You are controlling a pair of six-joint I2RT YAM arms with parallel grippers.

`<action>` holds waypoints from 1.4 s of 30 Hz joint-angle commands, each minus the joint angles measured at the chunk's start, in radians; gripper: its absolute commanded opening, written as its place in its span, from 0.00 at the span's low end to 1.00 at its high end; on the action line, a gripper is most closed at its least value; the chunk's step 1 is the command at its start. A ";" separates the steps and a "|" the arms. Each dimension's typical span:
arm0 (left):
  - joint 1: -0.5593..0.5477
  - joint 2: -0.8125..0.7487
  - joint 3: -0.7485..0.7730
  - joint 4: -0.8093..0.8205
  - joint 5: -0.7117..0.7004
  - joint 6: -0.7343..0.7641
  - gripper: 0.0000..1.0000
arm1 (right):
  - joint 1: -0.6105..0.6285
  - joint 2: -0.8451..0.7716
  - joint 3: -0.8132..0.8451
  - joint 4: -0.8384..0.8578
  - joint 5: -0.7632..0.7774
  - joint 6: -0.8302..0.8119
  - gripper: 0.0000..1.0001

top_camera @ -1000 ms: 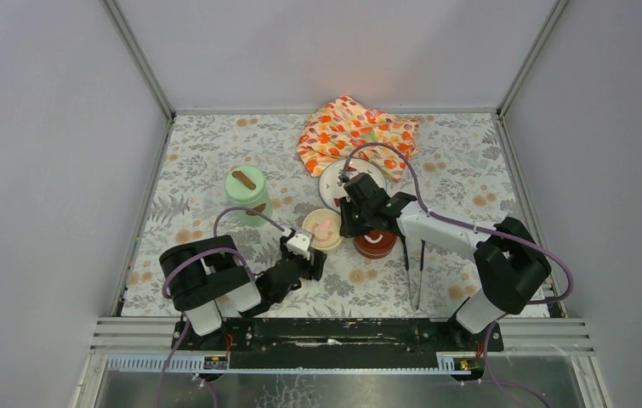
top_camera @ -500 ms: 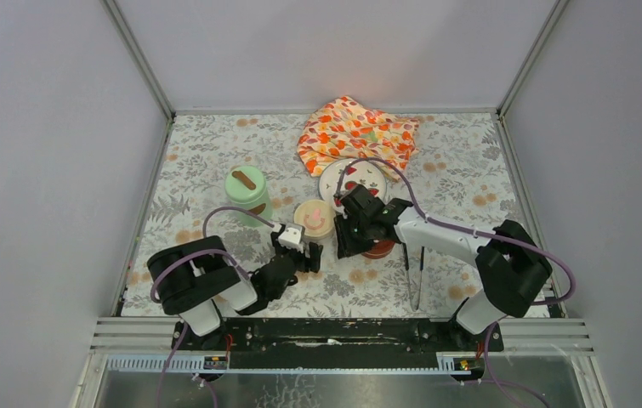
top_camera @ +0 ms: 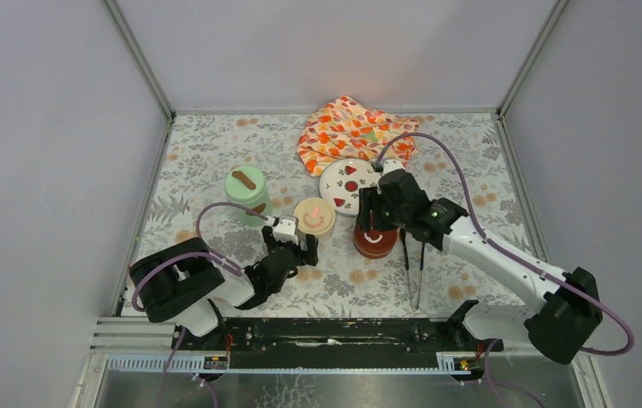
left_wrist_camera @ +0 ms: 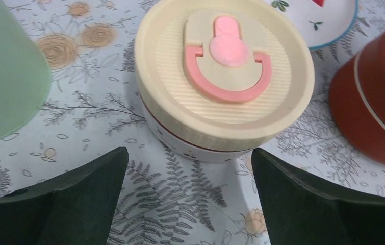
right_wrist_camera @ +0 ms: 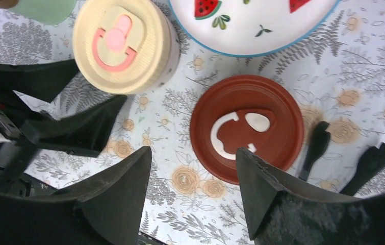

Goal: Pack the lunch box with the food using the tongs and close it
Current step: Screw the box lid onto the packing box, then reset both arms

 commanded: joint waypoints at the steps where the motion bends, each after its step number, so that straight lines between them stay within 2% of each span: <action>1: 0.056 -0.046 0.027 -0.104 -0.061 -0.055 0.98 | -0.004 -0.079 -0.041 -0.008 0.117 -0.027 0.70; 5: 0.126 -0.127 0.050 -0.231 -0.043 -0.108 0.98 | -0.006 -0.154 -0.069 -0.013 0.212 -0.021 0.73; 9: 0.143 -0.255 0.080 -0.373 0.005 -0.122 0.98 | -0.006 -0.258 -0.104 -0.014 0.333 -0.022 0.84; 14: 0.147 -0.467 0.193 -0.684 0.081 -0.133 0.98 | -0.006 -0.393 -0.118 -0.032 0.464 -0.052 0.96; 16: 0.153 -0.548 0.258 -0.814 0.101 -0.125 0.98 | -0.005 -0.439 -0.118 -0.044 0.506 -0.063 0.99; 20: 0.168 -0.674 0.419 -1.064 0.102 -0.095 0.98 | -0.006 -0.522 -0.108 -0.071 0.579 -0.071 1.00; 26: 0.176 -0.764 0.719 -1.353 0.011 -0.018 0.99 | -0.006 -0.617 -0.068 -0.124 0.668 -0.120 1.00; 30: 0.175 -0.809 0.858 -1.446 -0.059 0.060 0.98 | -0.006 -0.658 -0.037 -0.166 0.733 -0.164 1.00; 34: 0.176 -0.882 0.901 -1.443 -0.129 0.165 0.99 | -0.006 -0.719 -0.030 -0.163 0.820 -0.199 1.00; 38: 0.176 -0.985 0.851 -1.384 -0.141 0.264 0.98 | -0.006 -0.812 -0.099 -0.078 0.916 -0.249 1.00; 42: 0.178 -1.099 0.737 -1.305 -0.181 0.285 0.98 | -0.006 -0.893 -0.184 0.015 0.943 -0.275 1.00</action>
